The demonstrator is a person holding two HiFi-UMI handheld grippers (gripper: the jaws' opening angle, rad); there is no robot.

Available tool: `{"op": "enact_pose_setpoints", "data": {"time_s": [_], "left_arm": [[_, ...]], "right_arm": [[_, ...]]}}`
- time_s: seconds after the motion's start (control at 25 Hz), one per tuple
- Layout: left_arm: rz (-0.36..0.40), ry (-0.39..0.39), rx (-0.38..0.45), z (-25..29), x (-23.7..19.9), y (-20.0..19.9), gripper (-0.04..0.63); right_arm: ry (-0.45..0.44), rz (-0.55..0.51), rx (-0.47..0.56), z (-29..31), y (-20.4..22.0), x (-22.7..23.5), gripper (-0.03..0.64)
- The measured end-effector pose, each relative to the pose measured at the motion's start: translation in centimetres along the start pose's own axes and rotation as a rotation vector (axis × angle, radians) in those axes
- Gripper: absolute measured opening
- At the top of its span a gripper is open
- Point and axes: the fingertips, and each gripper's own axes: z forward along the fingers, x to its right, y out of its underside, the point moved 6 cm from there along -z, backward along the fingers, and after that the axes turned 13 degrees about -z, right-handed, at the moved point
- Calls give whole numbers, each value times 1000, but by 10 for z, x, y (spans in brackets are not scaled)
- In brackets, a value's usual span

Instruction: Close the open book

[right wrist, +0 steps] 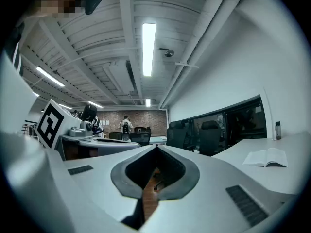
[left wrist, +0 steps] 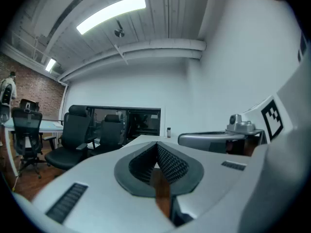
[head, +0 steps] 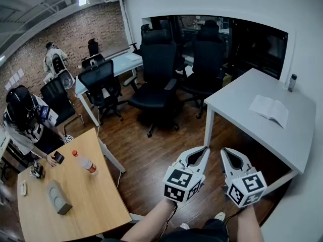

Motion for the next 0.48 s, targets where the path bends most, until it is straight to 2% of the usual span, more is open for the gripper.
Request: {"op": "enact_pose_setpoints", "data": {"time_s": [0.24, 0.48], "left_arm": [[-2, 35, -23, 52, 15, 3, 5], [-5, 100, -66, 121, 40, 12, 5]], "right_arm": [[23, 5, -4, -4, 12, 55, 6], [99, 43, -22, -14, 31, 124, 6]]}}
